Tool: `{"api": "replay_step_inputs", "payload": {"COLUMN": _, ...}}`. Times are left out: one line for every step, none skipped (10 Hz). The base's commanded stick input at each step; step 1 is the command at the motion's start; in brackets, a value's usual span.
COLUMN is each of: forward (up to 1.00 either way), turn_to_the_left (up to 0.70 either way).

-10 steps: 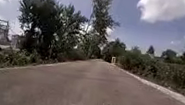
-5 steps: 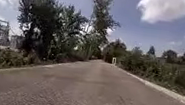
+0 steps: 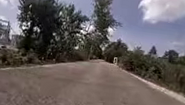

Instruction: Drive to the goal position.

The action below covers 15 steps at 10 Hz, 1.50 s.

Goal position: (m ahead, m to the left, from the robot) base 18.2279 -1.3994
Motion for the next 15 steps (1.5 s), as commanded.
{"api": "replay_step_inputs", "payload": {"forward": 0.50, "turn_to_the_left": 0.00}}
{"api": "replay_step_inputs", "payload": {"forward": 0.50, "turn_to_the_left": 0.00}}
{"api": "replay_step_inputs", "payload": {"forward": 0.50, "turn_to_the_left": 0.00}}
{"api": "replay_step_inputs", "payload": {"forward": 0.50, "turn_to_the_left": 0.00}}
{"api": "replay_step_inputs", "payload": {"forward": 0.50, "turn_to_the_left": 0.00}}
{"api": "replay_step_inputs", "payload": {"forward": 0.50, "turn_to_the_left": 0.00}}
{"api": "replay_step_inputs", "payload": {"forward": 0.50, "turn_to_the_left": 0.00}}
{"api": "replay_step_inputs", "payload": {"forward": 0.50, "turn_to_the_left": 0.00}}
{"api": "replay_step_inputs", "payload": {"forward": 0.50, "turn_to_the_left": 0.00}}
{"api": "replay_step_inputs", "payload": {"forward": 0.50, "turn_to_the_left": 0.00}}
{"api": "replay_step_inputs", "payload": {"forward": 0.50, "turn_to_the_left": 0.00}}
{"api": "replay_step_inputs", "payload": {"forward": 0.50, "turn_to_the_left": 0.00}}
{"api": "replay_step_inputs", "payload": {"forward": 0.50, "turn_to_the_left": 0.00}}
{"api": "replay_step_inputs", "payload": {"forward": 0.50, "turn_to_the_left": 0.00}}
{"api": "replay_step_inputs", "payload": {"forward": 0.50, "turn_to_the_left": 0.00}}
